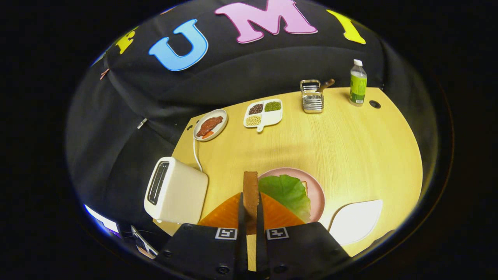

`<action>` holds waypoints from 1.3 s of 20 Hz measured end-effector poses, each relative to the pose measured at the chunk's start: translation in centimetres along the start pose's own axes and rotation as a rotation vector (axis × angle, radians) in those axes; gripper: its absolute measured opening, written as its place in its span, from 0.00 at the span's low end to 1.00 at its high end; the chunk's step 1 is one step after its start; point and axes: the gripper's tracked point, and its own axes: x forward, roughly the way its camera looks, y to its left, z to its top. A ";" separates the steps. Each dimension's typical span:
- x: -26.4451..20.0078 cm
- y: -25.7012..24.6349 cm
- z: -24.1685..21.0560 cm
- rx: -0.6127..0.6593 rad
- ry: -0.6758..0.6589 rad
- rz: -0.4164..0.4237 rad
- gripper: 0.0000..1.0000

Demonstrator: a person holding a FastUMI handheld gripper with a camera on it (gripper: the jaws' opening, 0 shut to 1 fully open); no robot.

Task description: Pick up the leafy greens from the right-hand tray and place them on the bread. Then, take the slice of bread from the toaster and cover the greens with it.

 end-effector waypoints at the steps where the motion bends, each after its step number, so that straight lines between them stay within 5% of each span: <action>1: 0.7 -0.3 -0.3 0.031 0.007 0.014 0.13; 9: 4.5 -5.3 -3.2 0.136 0.087 0.006 0.13; 18: 6.5 -9.2 -4.8 0.029 0.108 -0.083 0.16; 23: 6.7 -10.8 -5.1 -0.011 0.102 -0.134 0.32; 26: 6.9 -11.7 -5.2 -0.040 0.088 -0.164 0.51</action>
